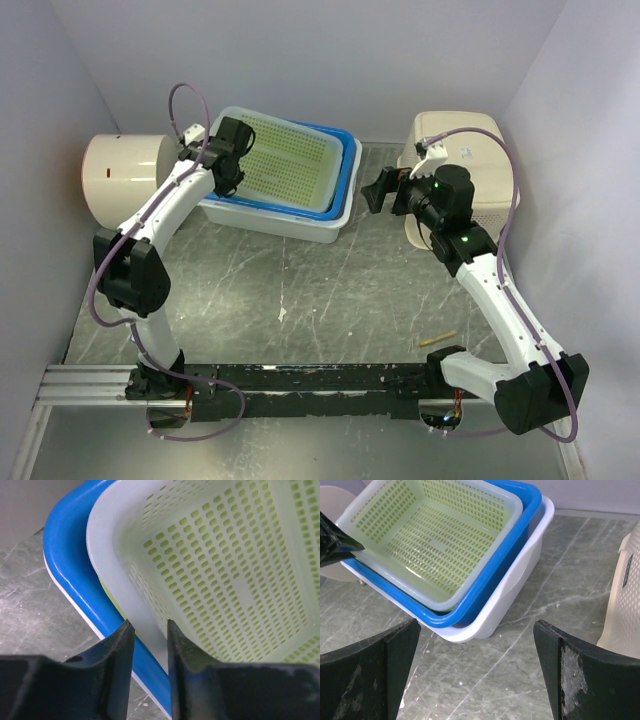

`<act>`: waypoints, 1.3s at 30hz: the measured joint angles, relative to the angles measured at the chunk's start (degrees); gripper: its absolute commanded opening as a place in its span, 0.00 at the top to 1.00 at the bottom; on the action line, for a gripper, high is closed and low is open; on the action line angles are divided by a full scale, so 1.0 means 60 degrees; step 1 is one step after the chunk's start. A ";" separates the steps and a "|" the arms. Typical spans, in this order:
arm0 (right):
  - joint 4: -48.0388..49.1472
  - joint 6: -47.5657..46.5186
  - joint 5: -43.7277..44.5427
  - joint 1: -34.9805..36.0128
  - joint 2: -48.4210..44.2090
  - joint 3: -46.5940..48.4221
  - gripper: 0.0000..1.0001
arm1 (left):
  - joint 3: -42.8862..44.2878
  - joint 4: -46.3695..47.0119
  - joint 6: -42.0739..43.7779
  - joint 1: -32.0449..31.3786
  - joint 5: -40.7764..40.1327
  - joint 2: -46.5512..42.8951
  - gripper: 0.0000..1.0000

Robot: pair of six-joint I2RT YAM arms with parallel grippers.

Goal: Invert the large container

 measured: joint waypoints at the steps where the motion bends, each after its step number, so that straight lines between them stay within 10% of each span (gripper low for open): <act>1: -0.0047 -0.0007 0.0033 0.0000 -0.0004 -0.0007 0.01 | 0.0004 -0.0018 -0.0069 0.0004 -0.0015 0.0015 0.79; 10: -0.0386 0.0036 0.0102 0.0000 0.0066 -0.0149 0.02 | 0.0579 0.0627 -0.0204 0.0153 -0.0157 -0.0503 0.93; 28: -0.0379 0.0627 -0.1417 0.0073 -0.0237 0.1002 0.04 | -0.0747 0.4248 0.5963 0.0055 0.4193 -0.4419 0.93; 39: 0.3832 0.0062 -0.1264 0.4317 0.1555 0.0168 0.06 | -0.0667 0.4014 0.6131 0.0051 0.5217 -0.4193 0.93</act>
